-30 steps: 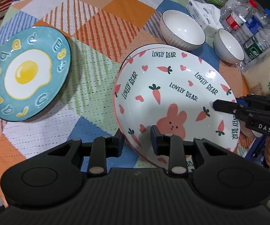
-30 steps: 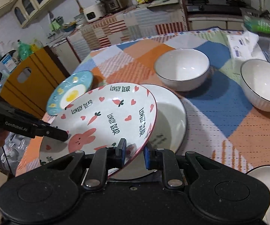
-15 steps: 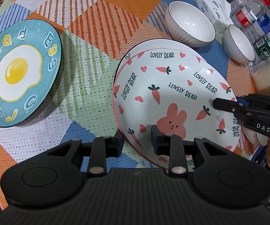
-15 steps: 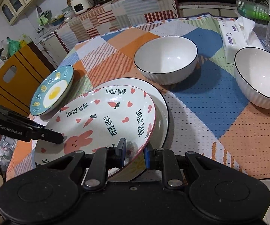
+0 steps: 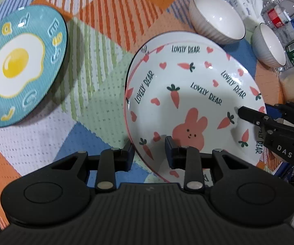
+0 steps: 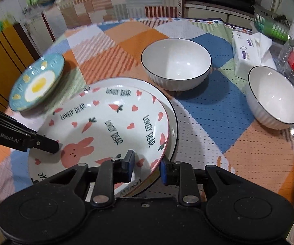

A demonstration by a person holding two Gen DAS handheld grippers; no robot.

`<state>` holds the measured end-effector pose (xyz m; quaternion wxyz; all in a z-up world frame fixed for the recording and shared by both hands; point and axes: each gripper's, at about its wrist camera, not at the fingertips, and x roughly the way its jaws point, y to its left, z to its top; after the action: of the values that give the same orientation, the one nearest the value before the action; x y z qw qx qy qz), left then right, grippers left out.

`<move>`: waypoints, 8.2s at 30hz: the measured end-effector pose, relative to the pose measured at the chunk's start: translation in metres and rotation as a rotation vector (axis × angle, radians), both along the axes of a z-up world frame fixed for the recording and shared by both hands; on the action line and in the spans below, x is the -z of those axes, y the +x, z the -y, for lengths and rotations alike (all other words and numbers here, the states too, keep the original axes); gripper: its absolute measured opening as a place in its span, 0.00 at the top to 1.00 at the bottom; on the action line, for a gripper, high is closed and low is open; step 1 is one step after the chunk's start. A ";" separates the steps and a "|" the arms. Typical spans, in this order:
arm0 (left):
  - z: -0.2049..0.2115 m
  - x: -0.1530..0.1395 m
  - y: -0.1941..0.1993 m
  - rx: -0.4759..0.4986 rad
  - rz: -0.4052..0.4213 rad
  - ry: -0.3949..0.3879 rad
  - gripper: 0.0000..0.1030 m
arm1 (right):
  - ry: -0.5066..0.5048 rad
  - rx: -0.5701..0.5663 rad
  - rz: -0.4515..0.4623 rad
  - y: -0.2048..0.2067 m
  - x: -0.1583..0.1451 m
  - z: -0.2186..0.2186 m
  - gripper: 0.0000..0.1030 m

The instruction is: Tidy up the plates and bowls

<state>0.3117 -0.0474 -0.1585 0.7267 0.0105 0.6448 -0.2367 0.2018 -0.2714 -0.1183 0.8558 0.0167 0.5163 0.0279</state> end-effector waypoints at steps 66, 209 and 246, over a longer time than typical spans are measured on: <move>-0.162 -0.079 -0.010 -0.186 0.363 0.216 0.30 | 0.202 -0.539 0.343 0.046 -0.070 -0.132 0.14; 0.016 -0.010 -0.043 -0.076 0.217 0.094 0.71 | -0.404 -0.060 0.183 -0.022 0.023 -0.047 0.68; 0.089 -0.125 -0.165 0.038 0.346 0.037 0.67 | -0.080 -0.076 0.446 -0.190 -0.037 0.056 0.30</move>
<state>0.1468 -0.1365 -0.0340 0.8220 0.0767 0.5140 -0.2328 0.0115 -0.3271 -0.0815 0.9471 -0.0432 0.3151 0.0425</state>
